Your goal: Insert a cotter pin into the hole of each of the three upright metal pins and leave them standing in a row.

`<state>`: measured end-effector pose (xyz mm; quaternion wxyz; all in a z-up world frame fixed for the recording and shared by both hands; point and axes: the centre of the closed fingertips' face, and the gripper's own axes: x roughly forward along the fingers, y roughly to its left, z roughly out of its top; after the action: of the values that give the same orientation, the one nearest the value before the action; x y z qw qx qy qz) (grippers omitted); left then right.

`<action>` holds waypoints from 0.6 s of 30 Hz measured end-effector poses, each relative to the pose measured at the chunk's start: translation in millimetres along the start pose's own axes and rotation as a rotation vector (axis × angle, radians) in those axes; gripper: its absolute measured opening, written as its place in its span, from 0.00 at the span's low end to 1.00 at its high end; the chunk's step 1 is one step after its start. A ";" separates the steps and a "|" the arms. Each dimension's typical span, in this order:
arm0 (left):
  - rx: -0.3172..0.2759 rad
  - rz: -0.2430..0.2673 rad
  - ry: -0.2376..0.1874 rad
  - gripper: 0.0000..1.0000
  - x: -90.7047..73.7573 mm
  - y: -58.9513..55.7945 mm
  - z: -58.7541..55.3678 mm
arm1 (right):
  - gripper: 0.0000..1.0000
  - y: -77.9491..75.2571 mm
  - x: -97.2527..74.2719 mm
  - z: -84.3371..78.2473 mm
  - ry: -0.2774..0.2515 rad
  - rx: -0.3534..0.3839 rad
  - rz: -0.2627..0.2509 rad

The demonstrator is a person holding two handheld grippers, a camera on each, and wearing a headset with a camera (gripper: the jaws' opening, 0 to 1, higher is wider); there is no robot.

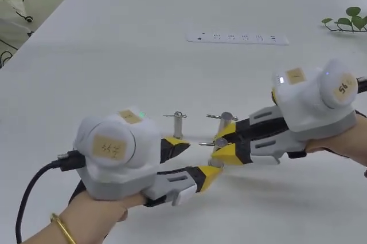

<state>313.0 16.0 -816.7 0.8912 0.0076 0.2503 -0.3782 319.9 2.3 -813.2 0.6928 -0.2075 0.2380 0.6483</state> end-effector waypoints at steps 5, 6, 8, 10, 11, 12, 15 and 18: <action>-0.010 0.023 -0.022 0.43 -7.2 1.3 3.7 | 0.14 -2.4 -8.7 0.1 -0.003 0.000 -0.002; -0.012 0.028 -0.025 0.44 -8.3 1.7 4.1 | 0.14 -2.6 -11.1 -0.7 0.000 -0.003 -0.001; -0.017 0.038 -0.034 0.45 -11.2 2.9 5.1 | 0.14 -3.2 -14.4 -2.4 0.005 -0.004 -0.002; -0.017 0.042 -0.036 0.46 -13.5 3.4 5.9 | 0.14 -4.1 -18.6 -4.7 0.012 -0.006 -0.004; -0.014 0.045 -0.042 0.47 -15.3 3.7 6.8 | 0.14 -4.5 -21.1 -6.2 0.016 -0.006 -0.004; -0.013 0.047 -0.044 0.48 -16.4 4.0 7.2 | 0.14 -4.8 -22.7 -7.1 0.017 -0.005 -0.005; -0.003 0.050 -0.054 0.51 -21.8 4.5 9.4 | 0.14 -7.4 -29.3 -11.6 0.024 -0.003 -0.010; 0.004 0.052 -0.066 0.54 -26.4 5.2 12.1 | 0.14 -11.4 -34.9 -15.7 0.030 0.005 -0.019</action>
<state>306.3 34.9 -795.1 0.9086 0.0035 0.2195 -0.3554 328.7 -35.8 -805.1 0.6959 -0.2176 0.2478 0.6379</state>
